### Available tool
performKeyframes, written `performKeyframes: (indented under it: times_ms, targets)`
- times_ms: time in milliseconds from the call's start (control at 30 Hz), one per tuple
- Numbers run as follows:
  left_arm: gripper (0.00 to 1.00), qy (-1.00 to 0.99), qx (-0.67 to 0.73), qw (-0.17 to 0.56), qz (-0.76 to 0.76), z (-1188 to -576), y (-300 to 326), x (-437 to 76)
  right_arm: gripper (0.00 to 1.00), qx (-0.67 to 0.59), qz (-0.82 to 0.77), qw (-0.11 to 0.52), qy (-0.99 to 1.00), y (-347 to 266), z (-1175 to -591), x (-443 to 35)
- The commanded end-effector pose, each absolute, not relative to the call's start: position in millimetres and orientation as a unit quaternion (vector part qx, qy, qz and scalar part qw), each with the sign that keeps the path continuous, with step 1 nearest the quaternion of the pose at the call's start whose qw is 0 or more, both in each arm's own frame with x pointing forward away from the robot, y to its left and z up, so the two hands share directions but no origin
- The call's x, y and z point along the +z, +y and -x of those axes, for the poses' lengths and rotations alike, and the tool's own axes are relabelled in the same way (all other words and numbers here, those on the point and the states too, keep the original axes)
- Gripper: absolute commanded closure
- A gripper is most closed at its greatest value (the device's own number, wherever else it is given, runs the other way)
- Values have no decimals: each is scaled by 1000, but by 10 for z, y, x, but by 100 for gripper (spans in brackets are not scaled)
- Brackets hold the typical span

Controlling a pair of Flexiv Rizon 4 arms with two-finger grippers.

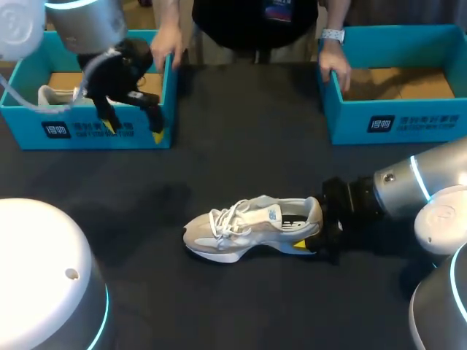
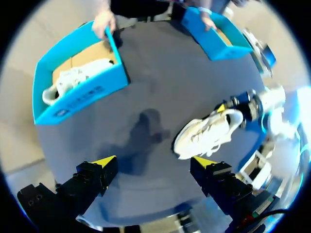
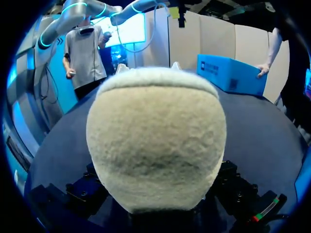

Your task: Take the shoe out of the shoebox, open the shoe tongue, remove and reinsert the insole, then place the shoe into the shoebox

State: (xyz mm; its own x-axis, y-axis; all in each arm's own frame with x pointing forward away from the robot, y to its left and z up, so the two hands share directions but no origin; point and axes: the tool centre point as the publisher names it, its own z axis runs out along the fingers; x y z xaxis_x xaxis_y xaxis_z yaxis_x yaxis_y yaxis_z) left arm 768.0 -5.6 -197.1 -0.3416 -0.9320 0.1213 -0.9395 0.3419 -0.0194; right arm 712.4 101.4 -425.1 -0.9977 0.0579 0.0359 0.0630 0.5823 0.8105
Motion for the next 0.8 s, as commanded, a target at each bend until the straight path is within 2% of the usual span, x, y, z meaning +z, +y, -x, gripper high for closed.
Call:
performKeyframes:
  times_ms: [33,800]
  targets:
    - [0,-774,41,49,-630,-7642,-268,-2029,100,-455,35,2,-890,1021,-7124,-4258]
    - [0,-788,21,37,-615,-7391,-1278,-2289,100,-455,35,2,-890,1021,-7124,-4258]
